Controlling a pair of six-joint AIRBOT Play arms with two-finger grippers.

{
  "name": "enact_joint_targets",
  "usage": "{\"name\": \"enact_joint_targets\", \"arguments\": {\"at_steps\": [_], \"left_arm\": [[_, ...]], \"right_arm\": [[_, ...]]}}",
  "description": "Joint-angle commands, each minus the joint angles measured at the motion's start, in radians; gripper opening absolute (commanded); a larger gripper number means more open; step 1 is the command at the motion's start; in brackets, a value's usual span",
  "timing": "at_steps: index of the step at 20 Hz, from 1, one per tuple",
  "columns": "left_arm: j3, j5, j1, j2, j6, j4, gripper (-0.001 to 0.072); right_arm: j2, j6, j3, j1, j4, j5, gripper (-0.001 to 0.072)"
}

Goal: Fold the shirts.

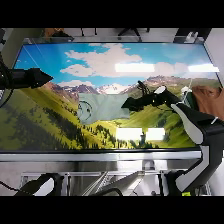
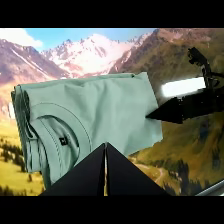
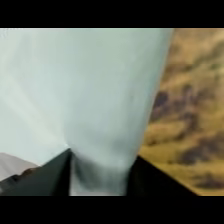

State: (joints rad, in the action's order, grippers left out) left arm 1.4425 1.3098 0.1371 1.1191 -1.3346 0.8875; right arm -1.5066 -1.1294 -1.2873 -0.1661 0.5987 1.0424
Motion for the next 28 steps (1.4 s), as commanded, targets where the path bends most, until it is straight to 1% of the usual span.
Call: {"name": "enact_joint_targets", "arguments": {"at_steps": [1, 2, 3, 6, 8, 11, 13, 14, 17, 20, 22, 25, 26, 28], "left_arm": [[0.0, 0.0, 0.001, -0.001, 0.0, 0.001, 0.0015], [0.0, 0.0, 0.001, -0.001, 0.0, 0.002, 0.0015], [0.0, 0.0, 0.001, -0.001, 0.0, 0.002, 0.0014], [0.0, 0.001, 0.001, -0.001, 0.0, 0.002, 0.0014], [0.0, 0.001, 0.001, -0.001, 0.0, 0.002, 0.0015], [0.0, 0.008, 0.001, -0.001, 0.0, 0.002, 0.0015], [0.0, 0.018, 0.001, -0.001, 0.0, 0.002, 0.0015], [0.0, 0.026, 0.001, -0.001, 0.0, 0.002, 0.0015], [0.0, 0.053, 0.001, -0.001, 0.0, 0.002, 0.0015], [0.0, 0.052, 0.001, 0.0, 0.001, 0.002, 0.0015], [0.0, 0.049, 0.001, 0.001, 0.003, 0.002, 0.0015], [-0.001, 0.05, 0.001, 0.014, 0.011, 0.001, 0.0015], [-0.001, 0.053, 0.0, 0.023, 0.011, 0.0, 0.0015], [-0.001, 0.066, 0.001, 0.041, 0.013, 0.0, 0.0015]], "right_arm": [[0.001, 0.047, -0.041, -0.029, -0.065, 0.021, 0.0198], [0.015, 0.047, -0.073, -0.029, -0.063, 0.036, 0.0047], [0.037, 0.045, -0.107, -0.028, -0.059, 0.039, 0.0018], [0.132, 0.042, -0.261, 0.006, -0.05, 0.039, 0.0017], [0.192, 0.014, -0.378, 0.064, -0.049, 0.039, 0.0017], [0.254, -0.055, -0.525, 0.199, -0.044, 0.039, 0.0017], [0.274, -0.102, -0.592, 0.322, -0.026, 0.035, 0.0017], [0.274, -0.118, -0.615, 0.39, -0.025, 0.035, 0.0017], [0.266, -0.122, -0.627, 0.635, -0.027, 0.034, 0.0017], [0.241, -0.126, -0.627, 0.851, -0.043, 0.037, 0.0017], [0.235, -0.126, -0.627, 0.941, -0.04, 0.06, 0.0017], [0.235, -0.132, -0.627, 1.008, 0.01, 0.147, 0.0016], [0.237, -0.177, -0.627, 1.017, 0.057, 0.19, 0.0017], [0.248, -0.319, -0.627, 1.021, 0.215, 0.305, 0.0016]]}}
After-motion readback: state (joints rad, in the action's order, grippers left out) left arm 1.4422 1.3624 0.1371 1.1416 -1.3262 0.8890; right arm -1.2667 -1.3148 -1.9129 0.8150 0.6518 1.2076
